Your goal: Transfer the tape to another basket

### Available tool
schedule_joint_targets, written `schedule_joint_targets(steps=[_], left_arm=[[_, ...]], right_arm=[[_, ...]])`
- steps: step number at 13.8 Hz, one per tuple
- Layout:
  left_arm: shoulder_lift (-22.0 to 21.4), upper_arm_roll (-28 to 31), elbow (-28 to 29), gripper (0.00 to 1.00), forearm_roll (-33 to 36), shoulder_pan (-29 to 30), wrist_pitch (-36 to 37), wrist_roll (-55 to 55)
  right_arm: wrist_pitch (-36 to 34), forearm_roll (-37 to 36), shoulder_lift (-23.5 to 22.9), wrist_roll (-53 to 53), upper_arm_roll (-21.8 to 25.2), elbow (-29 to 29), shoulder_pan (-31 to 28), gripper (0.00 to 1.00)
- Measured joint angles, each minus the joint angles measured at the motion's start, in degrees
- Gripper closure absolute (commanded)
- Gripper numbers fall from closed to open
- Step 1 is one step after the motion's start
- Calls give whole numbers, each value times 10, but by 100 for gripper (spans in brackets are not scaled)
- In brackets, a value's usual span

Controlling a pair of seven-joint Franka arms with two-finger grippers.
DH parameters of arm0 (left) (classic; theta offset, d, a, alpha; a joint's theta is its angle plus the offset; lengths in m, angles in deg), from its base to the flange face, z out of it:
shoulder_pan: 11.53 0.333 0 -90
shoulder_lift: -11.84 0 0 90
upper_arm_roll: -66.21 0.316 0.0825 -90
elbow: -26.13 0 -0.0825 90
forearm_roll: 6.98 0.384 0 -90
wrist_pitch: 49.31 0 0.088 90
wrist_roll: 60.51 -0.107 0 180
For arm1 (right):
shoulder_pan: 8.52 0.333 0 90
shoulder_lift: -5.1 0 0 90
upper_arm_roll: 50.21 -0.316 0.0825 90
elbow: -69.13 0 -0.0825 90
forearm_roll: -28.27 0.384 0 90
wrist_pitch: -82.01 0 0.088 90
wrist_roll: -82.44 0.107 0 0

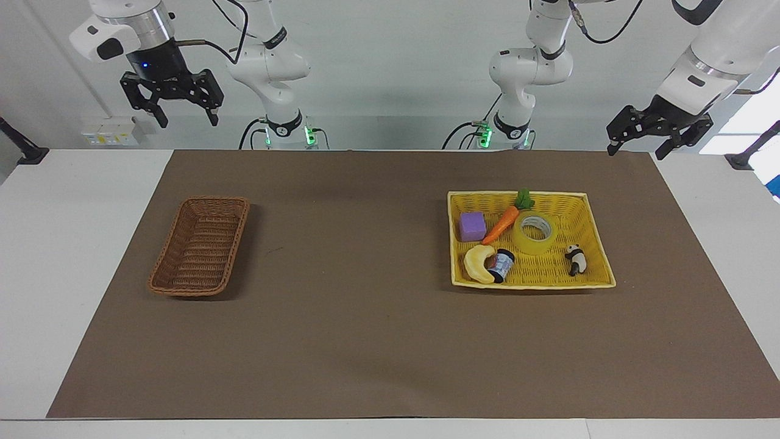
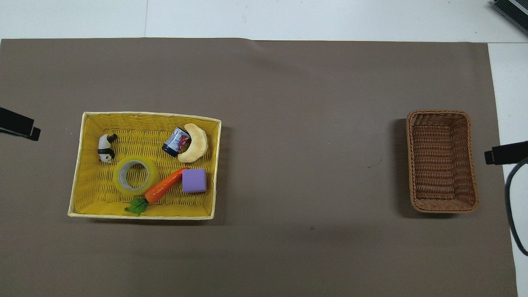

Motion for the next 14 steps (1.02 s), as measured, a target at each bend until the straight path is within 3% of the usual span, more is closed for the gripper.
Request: schedule_joint_targets(steps=[14], left_arm=[[-27, 2, 33, 0, 0, 0, -14, -6]], right_arm=[[0, 0, 0, 0, 0, 0, 0, 0]])
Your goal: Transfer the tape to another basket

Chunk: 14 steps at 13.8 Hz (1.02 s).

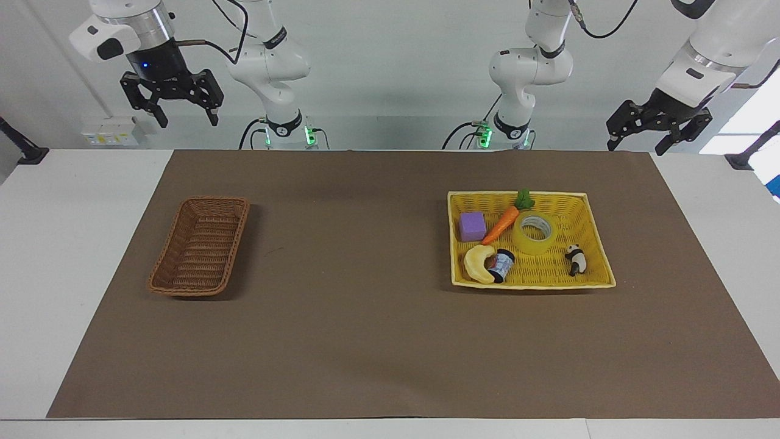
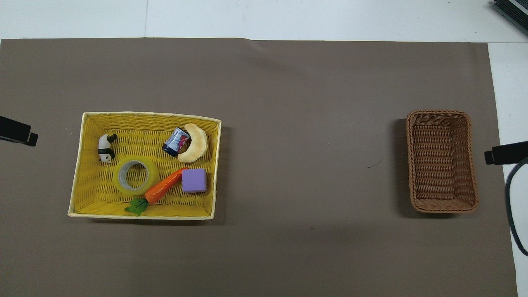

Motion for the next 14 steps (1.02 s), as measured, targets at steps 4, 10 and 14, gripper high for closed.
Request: schedule_joint_targets(steps=[4, 10, 14], left_arm=[[0, 0, 0, 0, 0, 0, 0, 0], [-5, -2, 13, 0, 0, 0, 0, 0], [-22, -9, 40, 0, 0, -5, -10, 1]], right_arm=[[0, 0, 0, 0, 0, 0, 0, 0], [0, 0, 0, 0, 0, 0, 0, 0], [0, 0, 0, 0, 0, 0, 0, 0]])
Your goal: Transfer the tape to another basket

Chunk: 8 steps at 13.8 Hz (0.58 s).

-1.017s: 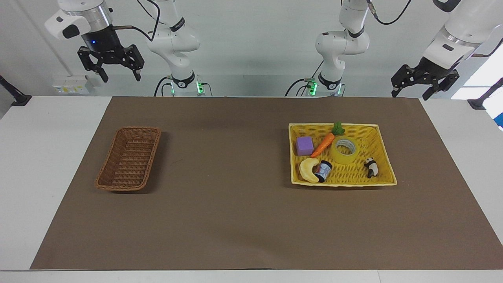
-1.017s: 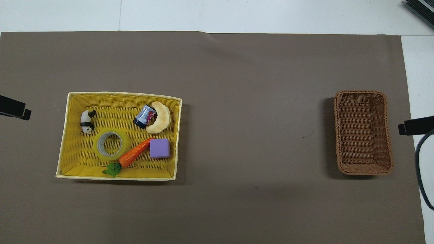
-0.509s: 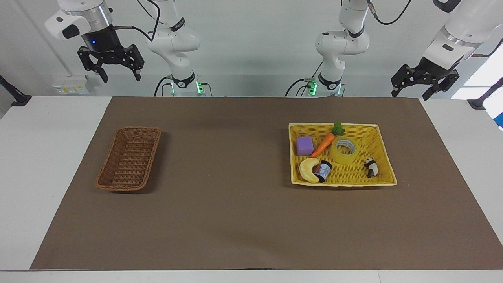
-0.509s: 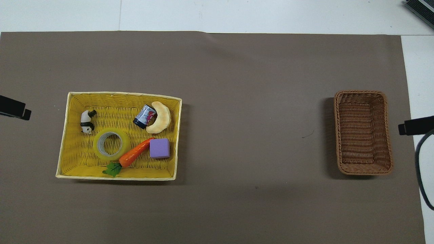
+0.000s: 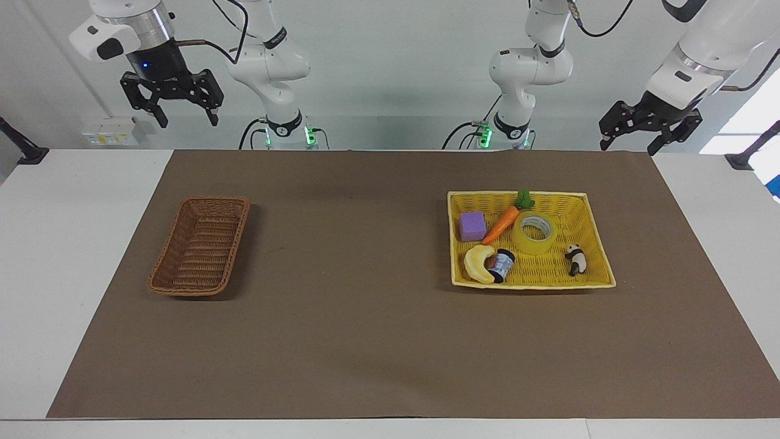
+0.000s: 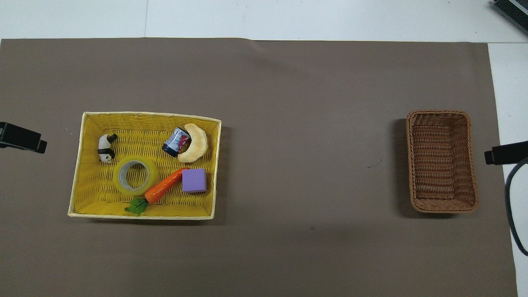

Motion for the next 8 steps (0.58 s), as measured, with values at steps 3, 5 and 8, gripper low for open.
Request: schedule_joint_targets(steps=[3, 5, 8], left_arm=[[-10, -5, 18, 0, 0, -19, -5, 23], [-15, -5, 40, 0, 0, -31, -19, 33], [-26, -5, 95, 0, 0, -32, -61, 35]], right_arm=[[0, 0, 0, 0, 0, 0, 0, 0], [0, 0, 0, 0, 0, 0, 0, 0], [0, 0, 0, 0, 0, 0, 0, 0]])
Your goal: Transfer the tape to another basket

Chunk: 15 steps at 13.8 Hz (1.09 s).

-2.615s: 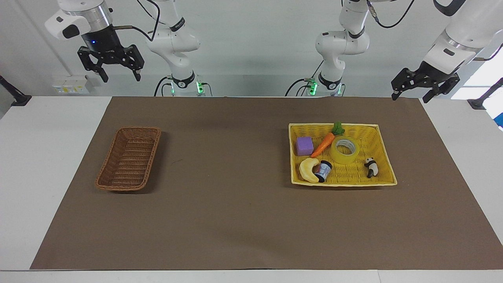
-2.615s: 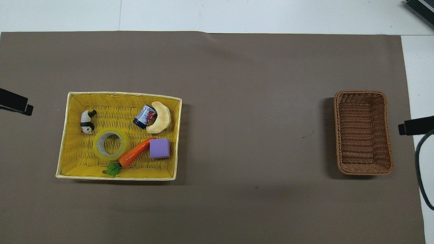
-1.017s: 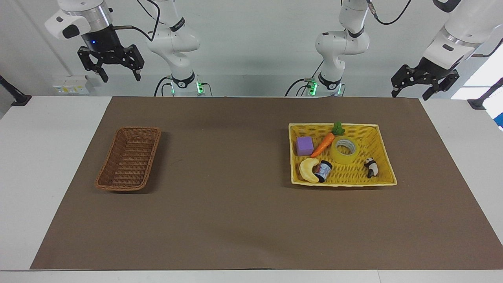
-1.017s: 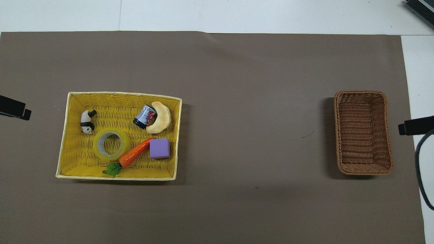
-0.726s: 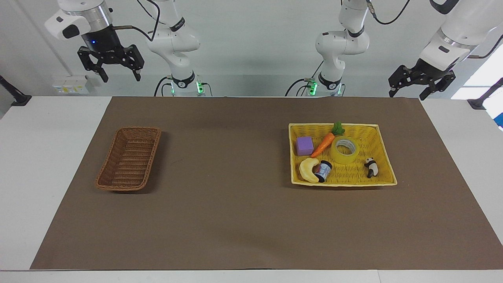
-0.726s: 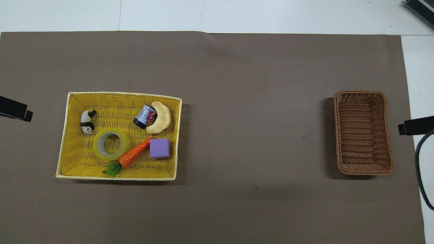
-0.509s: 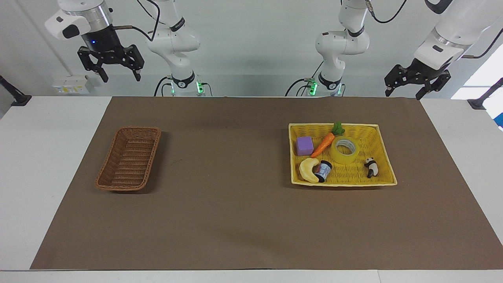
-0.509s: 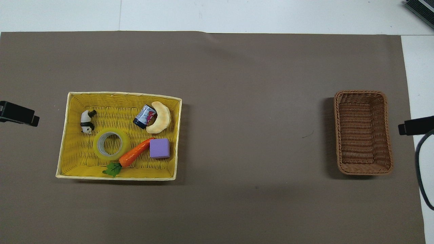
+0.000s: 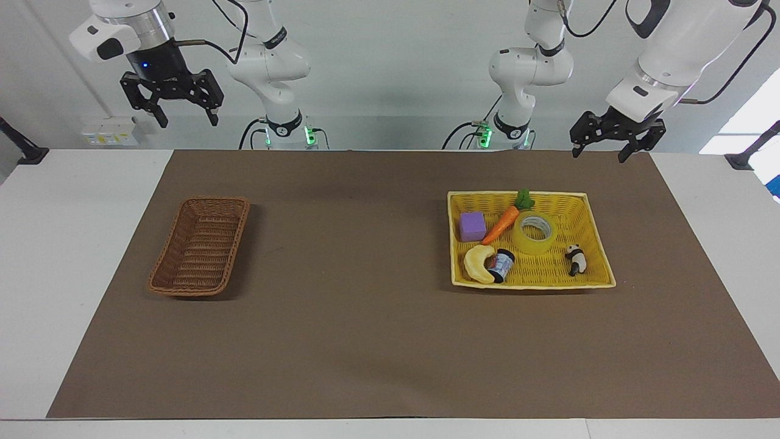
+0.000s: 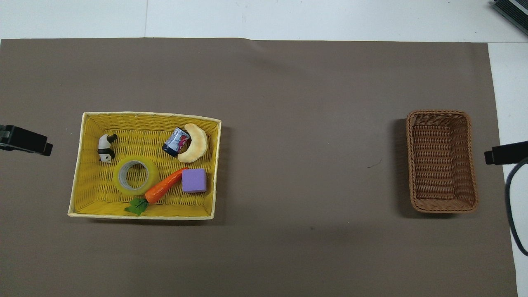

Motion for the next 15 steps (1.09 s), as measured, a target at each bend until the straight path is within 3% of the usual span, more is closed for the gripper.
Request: schedule_joint_targets(steps=[5, 15], left_arm=[[-12, 4, 115, 0, 0, 6, -94, 3], [-3, 4, 290, 0, 0, 38, -276, 16]], right_arm=[[0, 0, 0, 0, 0, 0, 0, 0], [0, 0, 0, 0, 0, 0, 0, 0]])
